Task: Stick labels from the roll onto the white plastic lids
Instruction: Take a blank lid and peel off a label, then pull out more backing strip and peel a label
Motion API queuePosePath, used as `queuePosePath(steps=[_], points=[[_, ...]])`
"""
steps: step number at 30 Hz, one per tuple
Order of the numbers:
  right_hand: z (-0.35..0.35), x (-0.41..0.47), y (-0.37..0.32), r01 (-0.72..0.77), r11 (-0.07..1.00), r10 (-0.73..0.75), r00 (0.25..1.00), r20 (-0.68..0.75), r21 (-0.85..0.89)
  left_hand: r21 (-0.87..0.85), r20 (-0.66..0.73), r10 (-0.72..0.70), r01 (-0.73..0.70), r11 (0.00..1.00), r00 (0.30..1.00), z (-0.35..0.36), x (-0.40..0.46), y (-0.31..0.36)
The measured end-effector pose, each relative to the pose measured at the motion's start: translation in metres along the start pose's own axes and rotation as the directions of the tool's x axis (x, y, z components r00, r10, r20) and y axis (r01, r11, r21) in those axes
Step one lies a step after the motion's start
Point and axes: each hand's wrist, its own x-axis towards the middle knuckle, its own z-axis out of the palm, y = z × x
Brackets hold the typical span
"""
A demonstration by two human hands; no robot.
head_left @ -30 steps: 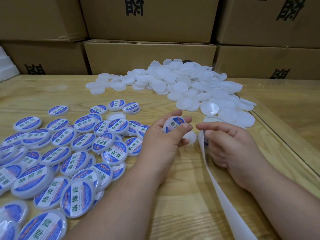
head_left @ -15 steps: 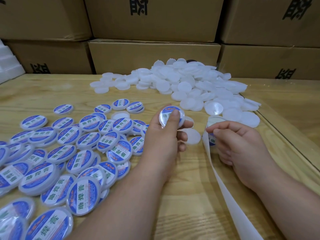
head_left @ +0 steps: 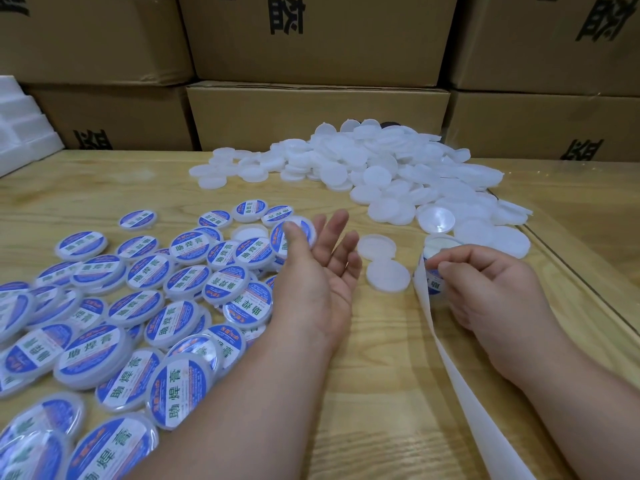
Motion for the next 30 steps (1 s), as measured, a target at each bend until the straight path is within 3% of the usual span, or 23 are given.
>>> queuePosePath(steps=[6,9,11,13,15,16,17,20,24,30], points=[[0.001,0.0,0.002,0.009,0.998,-0.011,0.999,-0.031,-0.057,-0.001,-0.019,0.039,-0.039,0.999,0.999,0.001,0.0,0.0],[0.001,-0.001,0.002,0.038,0.997,-0.04,0.999,-0.022,-0.072,0.301,0.07,0.127,-0.143,0.943,0.989,0.003,-0.005,-0.009],[0.003,-0.003,0.001,0.062,0.996,-0.062,0.998,-0.01,-0.07,0.615,0.216,0.223,-0.31,0.725,0.951,0.001,-0.012,-0.019],[0.004,-0.004,-0.001,0.086,0.993,-0.087,0.996,-0.007,-0.084,0.785,0.444,0.24,-0.504,0.36,0.863,-0.002,-0.019,-0.029],[0.004,-0.003,-0.001,0.096,0.99,-0.098,0.995,-0.012,-0.099,0.786,0.616,0.148,-0.615,-0.053,0.774,-0.005,-0.022,-0.035],[0.004,-0.003,-0.001,0.095,0.99,-0.098,0.995,-0.021,-0.104,0.76,0.642,0.081,-0.619,-0.197,0.763,-0.006,-0.023,-0.037],[0.003,-0.003,0.0,0.088,0.989,-0.093,0.995,-0.034,-0.117,0.754,0.625,0.02,-0.596,-0.278,0.781,-0.006,-0.023,-0.037],[0.002,-0.002,0.001,0.065,0.974,-0.086,0.992,-0.089,-0.218,0.789,0.528,-0.048,-0.511,-0.342,0.848,-0.006,-0.024,-0.037],[-0.004,0.0,-0.001,0.015,0.953,-0.075,0.979,-0.187,-0.302,0.776,0.552,0.021,-0.504,-0.379,0.834,-0.006,-0.024,-0.036],[-0.01,0.001,-0.003,-0.034,0.945,-0.058,0.961,-0.271,-0.326,0.789,0.483,0.066,-0.401,-0.466,0.873,-0.008,-0.024,-0.038]])
